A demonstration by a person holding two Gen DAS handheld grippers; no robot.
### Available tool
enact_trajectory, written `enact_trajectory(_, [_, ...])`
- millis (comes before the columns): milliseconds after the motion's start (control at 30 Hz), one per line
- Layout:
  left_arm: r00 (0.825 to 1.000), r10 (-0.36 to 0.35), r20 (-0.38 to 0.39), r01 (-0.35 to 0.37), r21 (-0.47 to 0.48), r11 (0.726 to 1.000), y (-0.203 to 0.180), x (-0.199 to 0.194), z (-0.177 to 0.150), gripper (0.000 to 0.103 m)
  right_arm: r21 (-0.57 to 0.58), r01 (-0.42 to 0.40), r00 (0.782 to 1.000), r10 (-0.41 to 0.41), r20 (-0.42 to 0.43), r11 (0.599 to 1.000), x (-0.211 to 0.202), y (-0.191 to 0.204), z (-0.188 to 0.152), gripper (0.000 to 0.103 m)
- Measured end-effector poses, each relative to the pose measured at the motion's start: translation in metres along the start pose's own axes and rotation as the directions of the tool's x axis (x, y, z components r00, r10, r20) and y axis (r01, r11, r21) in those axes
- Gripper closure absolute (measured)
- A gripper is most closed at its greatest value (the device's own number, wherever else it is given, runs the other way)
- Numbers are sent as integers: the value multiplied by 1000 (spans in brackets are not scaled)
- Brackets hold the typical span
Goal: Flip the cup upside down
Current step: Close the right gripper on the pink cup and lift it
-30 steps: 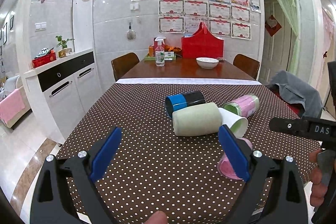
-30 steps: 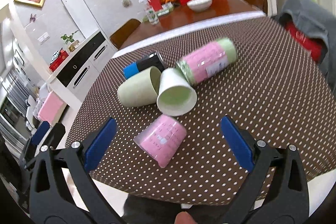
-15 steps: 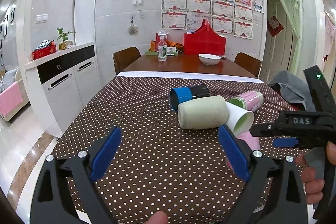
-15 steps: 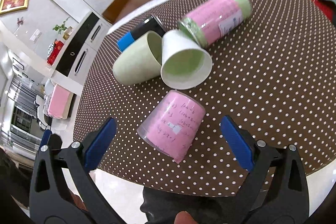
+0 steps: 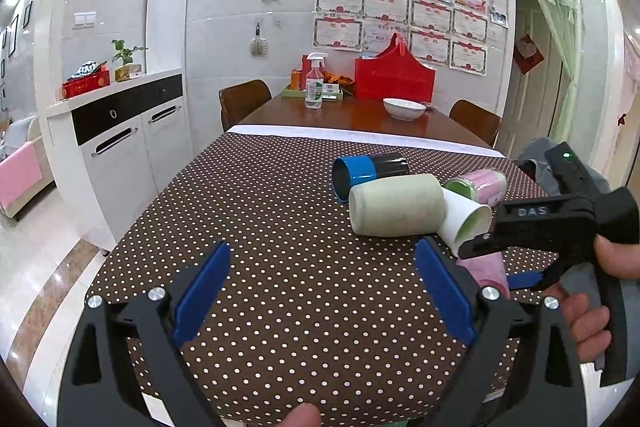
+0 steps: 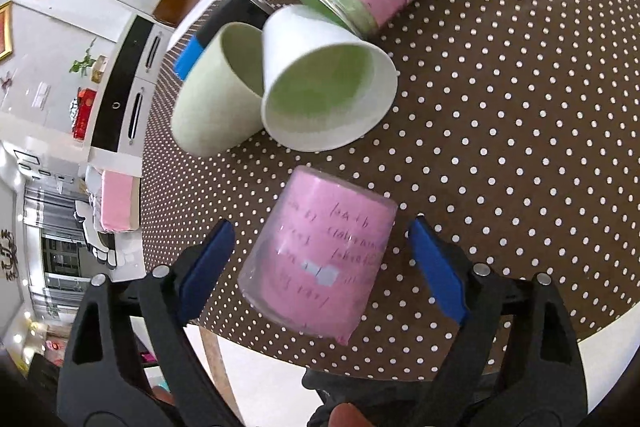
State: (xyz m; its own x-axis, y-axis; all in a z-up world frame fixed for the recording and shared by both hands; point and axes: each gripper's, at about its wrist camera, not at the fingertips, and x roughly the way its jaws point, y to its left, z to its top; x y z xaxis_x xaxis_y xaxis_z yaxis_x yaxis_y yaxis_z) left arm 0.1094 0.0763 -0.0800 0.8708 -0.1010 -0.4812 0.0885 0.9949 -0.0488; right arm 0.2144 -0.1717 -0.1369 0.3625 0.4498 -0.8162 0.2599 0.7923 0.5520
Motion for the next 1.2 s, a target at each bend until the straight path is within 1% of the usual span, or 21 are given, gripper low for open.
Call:
enact_trajectory(67, [1000,-2,-2,2,2,1000,-1,1,0,11,-5,17,1000,-17,-21,1000,5,3,2,22])
enact_trajectory(100, [1000,-3,-2,3,3,1000,-1,1,-1,11,-6,19,999,-19,-28,1000,6,2,2,26])
enact_trajectory(133, [1000,-3,-3,3,4,1000,-2,1,-1,11,-21,36,999,-37,-17,999,7,5,3,31])
enact_trajectory(167, [1000,-4,-5,4,4,1000,-3,1,-1,11,-33,43,999,-43,-13,999,7,7,2,33])
enact_trajectory(267, [1000,-3,-6,3,11,1000,-5,0,-2,11,-65,34,999,-34,-1,997,6,9,-2,36])
enact_trajectory(367, [1000,1,-6,-1,17,1000,-8,-1,-1,11,-59,-3,1000,4,5,998,4,7,-6,37])
enact_trajectory(433, [1000,4,-4,-4,20,1000,-9,-2,0,11,-59,-25,999,26,29,998,-3,0,-7,39])
enact_trajectory(533, [1000,4,-2,-4,26,1000,-12,-3,2,11,-62,-78,995,82,65,995,-16,-5,-7,40])
enact_trajectory(600, [1000,3,2,-3,30,1000,-14,-5,4,11,-83,-108,988,116,104,991,-26,-7,-8,40])
enact_trajectory(667, [1000,3,3,-3,32,999,-17,-6,4,11,-136,-119,975,141,171,984,-39,-4,-12,40])
enact_trajectory(733, [1000,4,4,-4,38,999,-21,-7,5,11,-205,-87,953,141,266,975,-50,1,-16,40])
enact_trajectory(800, [1000,5,7,-5,43,999,-23,-9,4,11,-270,-37,921,138,365,962,-58,4,-21,40])
enact_trajectory(833, [1000,6,8,-6,45,999,-24,-9,4,11,-315,11,891,134,434,949,-62,6,-27,40])
enact_trajectory(900, [1000,8,9,-8,44,999,-25,-10,4,11,-365,98,843,118,525,926,-65,9,-37,40])
enact_trajectory(933, [1000,9,9,-10,41,999,-25,-10,4,11,-389,157,811,107,575,908,-63,11,-44,40])
enact_trajectory(967, [1000,11,8,-11,37,999,-25,-11,4,11,-402,202,788,95,608,893,-59,14,-48,40])
enact_trajectory(1000, [1000,12,7,-12,34,999,-25,-10,4,11,-413,254,760,84,644,875,-54,18,-53,40])
enact_trajectory(1033, [1000,11,7,-11,29,1000,-24,-10,4,11,-419,283,745,77,662,863,-48,18,-58,40])
enact_trajectory(1133, [1000,7,7,-7,24,1000,-22,-10,3,11,-424,353,716,51,696,834,-32,19,-67,40])
enact_trajectory(1167, [1000,9,7,-9,25,1000,-22,-10,3,11,-422,366,712,43,701,830,-27,20,-67,40])
enact_trajectory(1200, [1000,11,7,-11,26,1000,-21,-10,3,11,-422,370,713,38,700,828,-23,19,-67,40])
